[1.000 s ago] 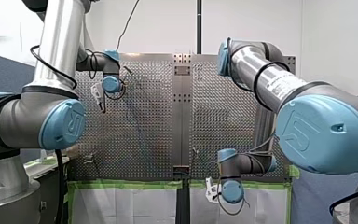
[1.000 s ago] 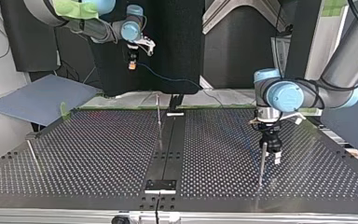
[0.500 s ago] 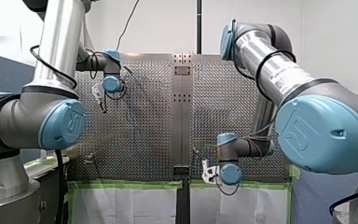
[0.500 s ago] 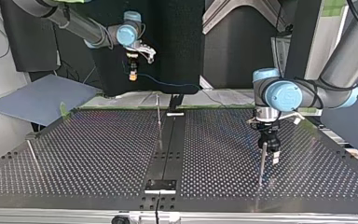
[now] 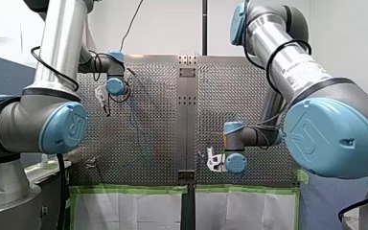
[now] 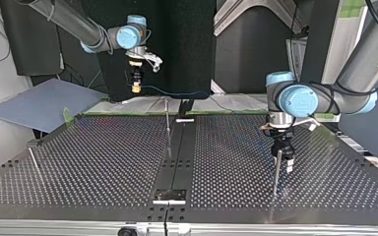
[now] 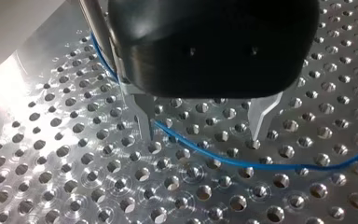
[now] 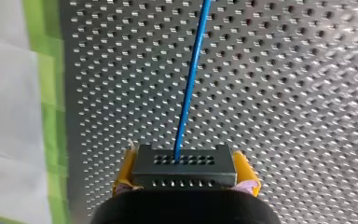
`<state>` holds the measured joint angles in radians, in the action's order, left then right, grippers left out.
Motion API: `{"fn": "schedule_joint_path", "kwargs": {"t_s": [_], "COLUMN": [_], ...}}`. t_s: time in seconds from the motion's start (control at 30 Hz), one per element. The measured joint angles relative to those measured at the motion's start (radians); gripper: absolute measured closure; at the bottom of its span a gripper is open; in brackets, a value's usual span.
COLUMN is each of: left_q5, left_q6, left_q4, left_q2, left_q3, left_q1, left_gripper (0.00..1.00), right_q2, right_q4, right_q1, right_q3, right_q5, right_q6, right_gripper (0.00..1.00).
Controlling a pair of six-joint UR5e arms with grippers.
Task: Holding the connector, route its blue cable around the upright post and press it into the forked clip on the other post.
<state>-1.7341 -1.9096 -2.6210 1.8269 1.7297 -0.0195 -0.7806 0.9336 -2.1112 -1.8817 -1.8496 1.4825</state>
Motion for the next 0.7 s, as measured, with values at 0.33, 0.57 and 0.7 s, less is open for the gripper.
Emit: {"fn": "schedule_joint_path", "kwargs": {"t_s": [0.33,0.57,0.7], "left_q5": [-0.001,-0.002,-0.002], "left_q6": [-0.014,-0.020,-0.025], "left_q4": [-0.002,-0.007,-0.009], "left_q2": [0.000,0.000,0.000], "left_q3": [0.000,0.000,0.000], "left_q1": [-0.005,-0.005,-0.005], "left_gripper": [0.00,0.00,0.00], "right_q2": [-0.044,-0.038,-0.020], "right_q4": [0.005,0.000,0.006], "right_q1": [0.001,0.000,0.000], "right_q3": [-0.003,-0.004,-0.009], "right_q5": [0.000,0.002,-0.001], "right_q6": [-0.002,-0.005,-0.013], "right_gripper": [0.92,0.92,0.92]}}
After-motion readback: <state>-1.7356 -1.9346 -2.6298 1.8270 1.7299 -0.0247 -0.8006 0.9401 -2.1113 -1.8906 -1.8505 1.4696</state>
